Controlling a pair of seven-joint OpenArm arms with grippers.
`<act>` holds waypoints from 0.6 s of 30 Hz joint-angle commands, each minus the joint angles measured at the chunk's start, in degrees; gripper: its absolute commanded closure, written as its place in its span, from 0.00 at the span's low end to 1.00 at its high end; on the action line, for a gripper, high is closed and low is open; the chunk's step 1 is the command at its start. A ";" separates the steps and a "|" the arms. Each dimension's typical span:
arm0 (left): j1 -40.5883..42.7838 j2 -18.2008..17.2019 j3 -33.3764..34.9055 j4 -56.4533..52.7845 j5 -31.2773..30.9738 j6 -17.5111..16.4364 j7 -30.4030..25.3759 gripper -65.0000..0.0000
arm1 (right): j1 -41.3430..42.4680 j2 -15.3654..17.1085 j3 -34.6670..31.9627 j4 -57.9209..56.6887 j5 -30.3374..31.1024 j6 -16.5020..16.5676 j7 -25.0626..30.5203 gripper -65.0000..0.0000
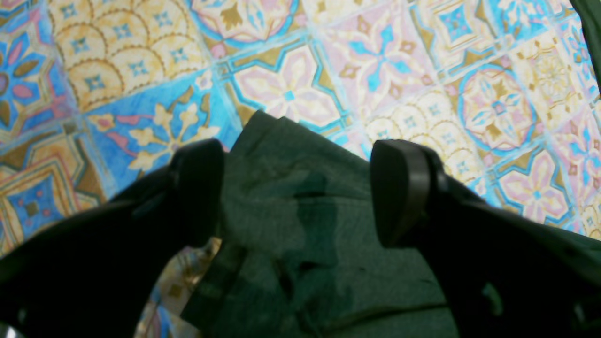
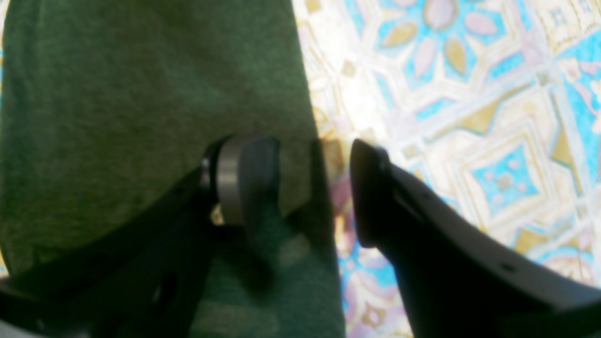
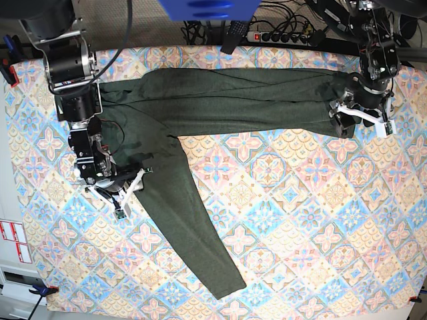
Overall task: Fold the T-shirt properly
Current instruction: 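Lift the sleeve with the right gripper and fold it over the folded band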
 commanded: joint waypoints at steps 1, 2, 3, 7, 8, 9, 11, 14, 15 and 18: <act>-0.21 -0.62 -0.26 0.95 -0.18 -0.18 -1.19 0.26 | 1.66 0.44 0.20 0.21 0.47 -0.07 1.27 0.53; -0.21 -0.62 -0.26 0.95 -0.18 -0.18 -1.19 0.26 | 1.66 0.44 0.20 -0.23 0.47 -0.07 1.63 0.53; -0.21 -0.62 -0.26 0.95 -0.18 -0.18 -1.19 0.26 | 1.66 0.44 0.20 -0.67 0.47 -0.07 2.15 0.53; -0.21 -0.62 -0.26 0.95 -0.18 -0.18 -1.19 0.26 | 1.83 0.44 0.11 -3.31 0.47 -0.07 4.18 0.53; -0.21 -0.62 -0.26 0.95 -0.18 -0.26 -1.19 0.26 | 2.27 0.44 0.11 -4.27 0.47 -0.07 4.61 0.53; -0.21 -0.62 -0.26 0.95 -0.18 -0.26 -1.19 0.26 | 2.62 0.44 0.11 -5.15 0.47 -0.07 4.88 0.53; -0.21 -0.62 -0.26 0.95 -0.18 -0.26 -1.19 0.26 | 2.71 0.44 0.11 -6.38 0.47 -0.07 5.23 0.52; -0.21 -0.62 -0.26 0.95 -0.18 -0.26 -1.19 0.26 | 2.71 0.44 0.11 -6.56 0.47 -0.07 5.49 0.49; -0.21 -0.62 -0.26 0.95 -0.18 -0.26 -1.19 0.26 | 2.71 0.44 0.11 -6.56 0.47 -0.07 5.49 0.48; -0.21 -0.62 -0.26 0.95 -0.18 -0.26 -1.19 0.26 | 2.71 0.44 0.03 -6.56 0.47 0.01 5.14 0.49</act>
